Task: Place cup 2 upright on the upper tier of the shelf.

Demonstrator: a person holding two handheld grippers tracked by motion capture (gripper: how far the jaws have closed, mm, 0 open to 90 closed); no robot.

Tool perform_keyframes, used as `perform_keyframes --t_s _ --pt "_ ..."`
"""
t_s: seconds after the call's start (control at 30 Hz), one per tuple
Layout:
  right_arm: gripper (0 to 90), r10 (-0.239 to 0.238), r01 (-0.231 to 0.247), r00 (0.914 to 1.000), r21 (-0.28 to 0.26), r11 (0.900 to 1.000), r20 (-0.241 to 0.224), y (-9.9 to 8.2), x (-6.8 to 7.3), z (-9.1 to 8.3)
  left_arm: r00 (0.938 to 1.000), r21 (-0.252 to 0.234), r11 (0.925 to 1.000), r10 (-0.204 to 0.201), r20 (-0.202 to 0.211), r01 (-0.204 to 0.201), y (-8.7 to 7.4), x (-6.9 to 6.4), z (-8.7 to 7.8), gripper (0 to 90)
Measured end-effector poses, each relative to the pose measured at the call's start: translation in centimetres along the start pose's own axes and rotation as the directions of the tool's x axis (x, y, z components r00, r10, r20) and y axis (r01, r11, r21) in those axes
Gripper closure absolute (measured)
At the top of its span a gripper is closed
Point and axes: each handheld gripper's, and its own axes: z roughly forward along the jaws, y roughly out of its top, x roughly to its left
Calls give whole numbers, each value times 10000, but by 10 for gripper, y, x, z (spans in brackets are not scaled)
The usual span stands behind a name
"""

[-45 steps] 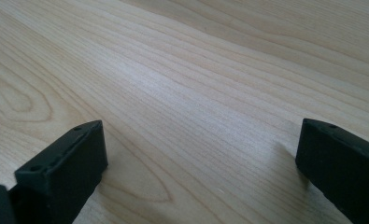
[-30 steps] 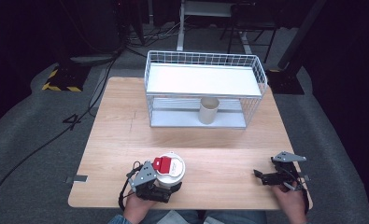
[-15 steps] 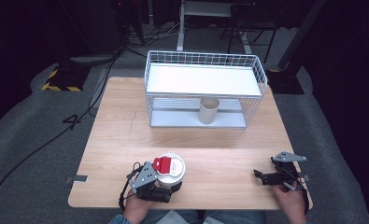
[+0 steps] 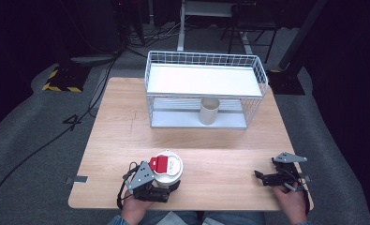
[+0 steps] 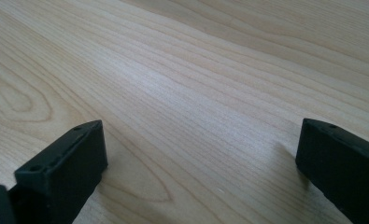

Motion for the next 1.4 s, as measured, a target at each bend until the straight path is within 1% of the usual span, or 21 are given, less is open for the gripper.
perform_keyframes --t_s 0.17,0.27,0.33,0.37,0.5,0.57,0.6,0.7,0.77,0.93,0.97,1.0,1.17,1.2,1.23,1.4 --pt "21 3 -3 10000 -1 10000 5 0 0 0 9998 57 9999 -121 -184 122 7 0 -6 99" --pt "20 5 -5 10000 1 10000 4 0 0 0 9995 -21 9999 -106 -284 105 10 0 -8 99" --pt "21 4 -4 10000 0 10000 2 0 0 0 9991 -187 9997 -183 -392 176 16 0 -12 99" --pt "21 4 -4 10000 0 10000 2 0 0 0 9991 -187 9997 -183 -392 176 16 0 -12 99" --pt "20 0 0 10000 0 10000 4 0 0 0 9988 -255 9995 -204 -450 192 25 0 -17 99" --pt "21 14 -14 10000 5 10000 12 1 0 1 9986 -253 9994 -247 -461 235 30 -1 -19 99" --pt "21 14 -14 10000 5 10000 12 1 0 1 9986 -253 9994 -247 -461 235 30 -1 -19 99" --pt "20 16 -16 10000 7 10000 17 1 0 1 9988 -226 9993 -305 -374 296 38 -2 -22 99" --pt "21 19 -19 10000 6 10000 16 1 0 1 9989 -232 9993 -285 -369 276 40 -3 -23 99" --pt "20 28 -28 10000 4 10000 15 1 0 1 9990 -267 9994 -251 -358 241 53 -4 -25 100" --pt "20 28 -28 10000 4 10000 15 1 0 1 9990 -267 9994 -251 -358 241 53 -4 -25 99" --pt "20 20 -20 10000 8 10000 17 1 0 1 9990 -271 9993 -251 -358 242 58 -5 -26 100" --pt "21 17 -17 10000 4 10000 21 1 0 1 9988 -330 9989 -342 -337 330 65 -4 -27 99" --pt "20 18 -18 10000 4 10000 22 1 0 1 9985 -356 9986 -411 -351 398 68 -3 -28 100" --pt "20 18 -18 10000 4 10000 22 1 0 1 9985 -356 9986 -411 -351 398 68 -3 -28 100" --pt "21 40 -40 10000 1 10000 32 1 1 1 9984 -438 9987 -291 -481 270 80 -3 -30 100"
